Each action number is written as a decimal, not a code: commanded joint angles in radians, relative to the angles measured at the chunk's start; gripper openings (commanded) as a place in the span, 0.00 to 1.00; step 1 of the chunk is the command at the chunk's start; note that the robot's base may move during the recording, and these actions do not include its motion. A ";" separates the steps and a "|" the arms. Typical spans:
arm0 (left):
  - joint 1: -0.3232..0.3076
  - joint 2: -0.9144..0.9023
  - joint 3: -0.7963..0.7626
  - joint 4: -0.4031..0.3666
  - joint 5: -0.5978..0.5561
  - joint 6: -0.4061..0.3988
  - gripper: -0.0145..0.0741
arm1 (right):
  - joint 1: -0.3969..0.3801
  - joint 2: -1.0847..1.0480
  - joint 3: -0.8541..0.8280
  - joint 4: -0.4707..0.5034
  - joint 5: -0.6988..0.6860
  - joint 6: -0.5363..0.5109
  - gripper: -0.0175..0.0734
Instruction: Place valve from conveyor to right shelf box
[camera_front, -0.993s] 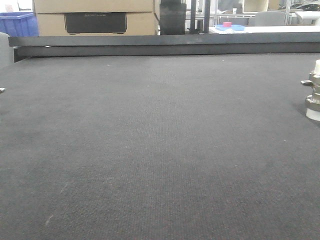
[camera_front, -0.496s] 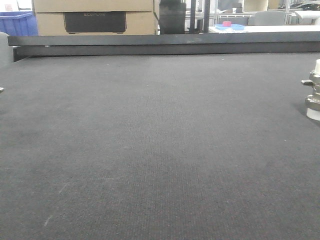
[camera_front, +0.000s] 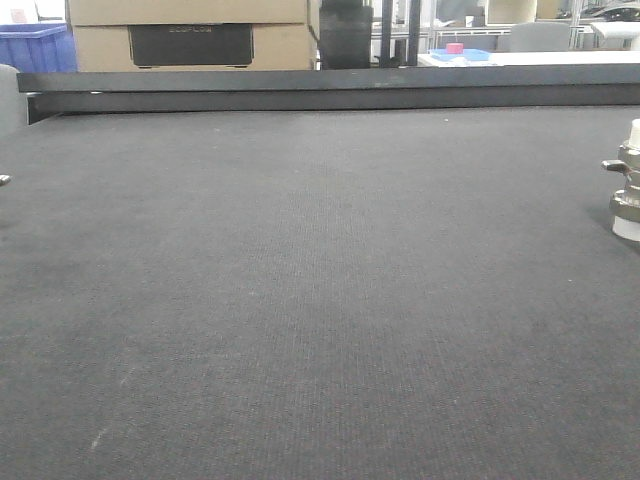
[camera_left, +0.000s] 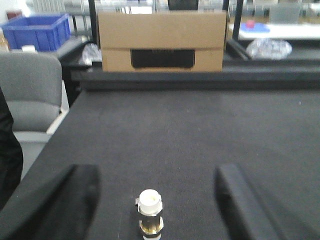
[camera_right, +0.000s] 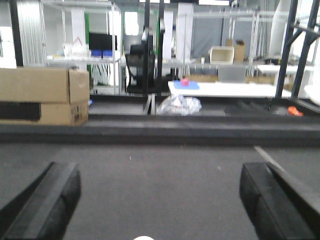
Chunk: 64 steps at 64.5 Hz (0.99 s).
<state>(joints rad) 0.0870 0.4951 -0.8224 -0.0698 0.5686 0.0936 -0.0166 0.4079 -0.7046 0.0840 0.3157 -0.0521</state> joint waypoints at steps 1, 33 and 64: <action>-0.001 0.104 -0.090 -0.001 0.071 -0.001 0.77 | 0.000 0.092 -0.017 -0.027 -0.043 -0.003 0.82; -0.063 0.474 -0.300 0.031 0.418 -0.075 0.84 | 0.017 0.610 -0.505 -0.067 0.442 -0.004 0.82; -0.063 0.653 -0.317 0.091 0.464 -0.075 0.84 | 0.049 1.120 -0.910 -0.062 0.905 -0.086 0.82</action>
<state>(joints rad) 0.0306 1.1382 -1.1306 0.0167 1.0335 0.0261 0.0299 1.4688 -1.5980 0.0263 1.1998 -0.1226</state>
